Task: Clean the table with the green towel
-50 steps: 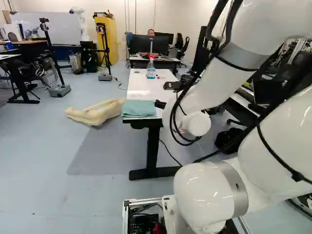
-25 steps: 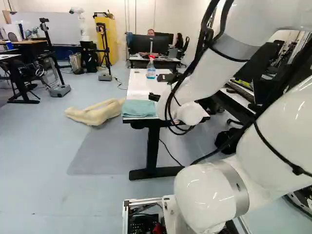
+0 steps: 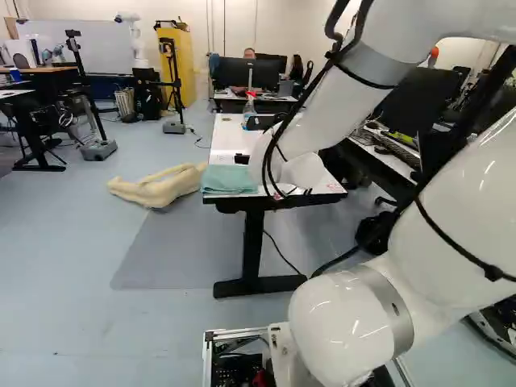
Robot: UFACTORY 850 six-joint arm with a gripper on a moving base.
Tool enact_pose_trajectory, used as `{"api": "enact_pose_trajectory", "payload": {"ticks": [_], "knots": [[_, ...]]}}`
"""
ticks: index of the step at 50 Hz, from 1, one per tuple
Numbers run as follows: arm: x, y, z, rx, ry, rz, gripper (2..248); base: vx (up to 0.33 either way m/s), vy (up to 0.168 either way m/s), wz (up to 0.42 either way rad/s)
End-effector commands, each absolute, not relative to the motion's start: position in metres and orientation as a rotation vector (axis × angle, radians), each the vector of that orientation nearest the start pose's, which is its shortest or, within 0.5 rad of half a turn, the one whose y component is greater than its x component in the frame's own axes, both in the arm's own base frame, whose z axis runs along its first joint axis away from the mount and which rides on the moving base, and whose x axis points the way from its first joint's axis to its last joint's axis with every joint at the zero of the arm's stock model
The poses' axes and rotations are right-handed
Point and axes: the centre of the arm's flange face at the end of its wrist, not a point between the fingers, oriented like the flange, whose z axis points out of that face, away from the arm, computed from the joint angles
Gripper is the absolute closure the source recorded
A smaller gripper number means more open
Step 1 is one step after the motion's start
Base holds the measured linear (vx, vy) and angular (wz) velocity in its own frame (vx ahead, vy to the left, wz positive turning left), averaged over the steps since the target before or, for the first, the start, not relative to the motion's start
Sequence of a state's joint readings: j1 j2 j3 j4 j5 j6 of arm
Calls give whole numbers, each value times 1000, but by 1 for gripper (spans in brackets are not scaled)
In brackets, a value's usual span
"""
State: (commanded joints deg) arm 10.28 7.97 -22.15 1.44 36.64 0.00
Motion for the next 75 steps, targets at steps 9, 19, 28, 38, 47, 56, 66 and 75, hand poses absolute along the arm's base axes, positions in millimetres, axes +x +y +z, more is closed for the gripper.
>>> {"api": "enact_pose_trajectory", "payload": {"ticks": [9, 19, 28, 38, 47, 56, 66, 75], "knots": [[378, 73, 424, -2593, -195, -1574, 3, 0, 0, 0], [391, 83, 427, -2651, -199, -1464, 3, 0, 0, 0], [402, 91, 431, -2699, -203, -1363, 3, 0, 0, 0], [413, 99, 435, -2747, -203, -1252, 3, 0, 0, 0], [423, 105, 439, -2786, -197, -1156, 3, 0, 0, 0], [434, 111, 441, -2823, -191, -1054, 3, 0, 0, 0], [454, 120, 441, -2821, -198, -1049, 3, 0, 0, 0], [472, 128, 441, -2816, -208, -1053, 3, 0, 0, 0]]}}
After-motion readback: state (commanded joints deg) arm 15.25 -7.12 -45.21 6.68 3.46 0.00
